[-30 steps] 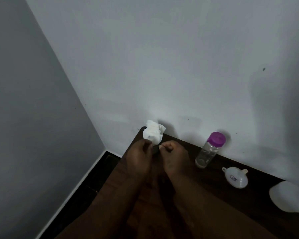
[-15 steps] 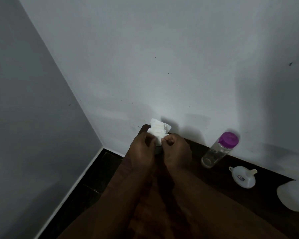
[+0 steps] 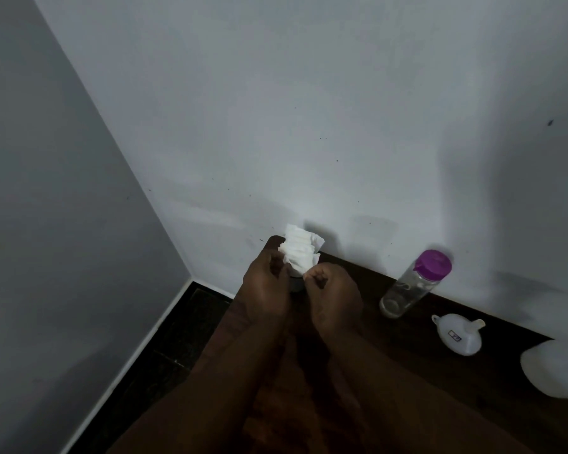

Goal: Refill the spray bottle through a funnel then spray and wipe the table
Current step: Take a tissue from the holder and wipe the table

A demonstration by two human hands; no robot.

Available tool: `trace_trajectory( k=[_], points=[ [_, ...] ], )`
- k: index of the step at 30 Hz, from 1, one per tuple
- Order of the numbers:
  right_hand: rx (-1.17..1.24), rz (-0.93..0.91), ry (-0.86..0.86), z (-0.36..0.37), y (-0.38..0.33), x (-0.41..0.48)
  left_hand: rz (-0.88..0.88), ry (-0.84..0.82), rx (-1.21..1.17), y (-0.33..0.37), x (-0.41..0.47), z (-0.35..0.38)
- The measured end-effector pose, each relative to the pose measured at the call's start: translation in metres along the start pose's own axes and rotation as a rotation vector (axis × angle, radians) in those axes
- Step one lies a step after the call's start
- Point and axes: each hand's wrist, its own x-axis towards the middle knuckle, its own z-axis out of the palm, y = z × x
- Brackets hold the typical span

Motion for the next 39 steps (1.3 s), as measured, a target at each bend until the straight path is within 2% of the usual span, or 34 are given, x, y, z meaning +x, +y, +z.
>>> trace_trajectory(
  k=[9,17,21,27,30,34,39],
  points=[
    [0.092,0.073,-0.015,-0.001,0.001,0.003,0.096,-0.041,0.023,-0.007,-0.009,-0.007],
    [-0.232,-0.323,-0.093,-0.009,-0.014,0.019,0.197,-0.168,-0.107,0.012,-0.012,-0.018],
    [-0.254,-0.329,-0.091,-0.009,-0.013,0.026,0.263,-0.13,-0.102,0.011,-0.014,-0.022],
    [-0.209,-0.42,-0.097,-0.013,-0.016,0.03,0.232,-0.146,-0.153,0.009,-0.011,-0.018],
    [-0.22,-0.437,-0.107,-0.016,-0.021,0.03,0.235,-0.257,-0.165,-0.007,-0.007,-0.011],
    [-0.267,-0.414,-0.12,-0.021,-0.023,0.029,0.227,-0.284,0.065,-0.011,0.006,-0.004],
    [-0.276,-0.416,-0.078,-0.031,-0.031,0.028,0.201,-0.269,0.003,-0.005,0.01,-0.002]
  ],
)
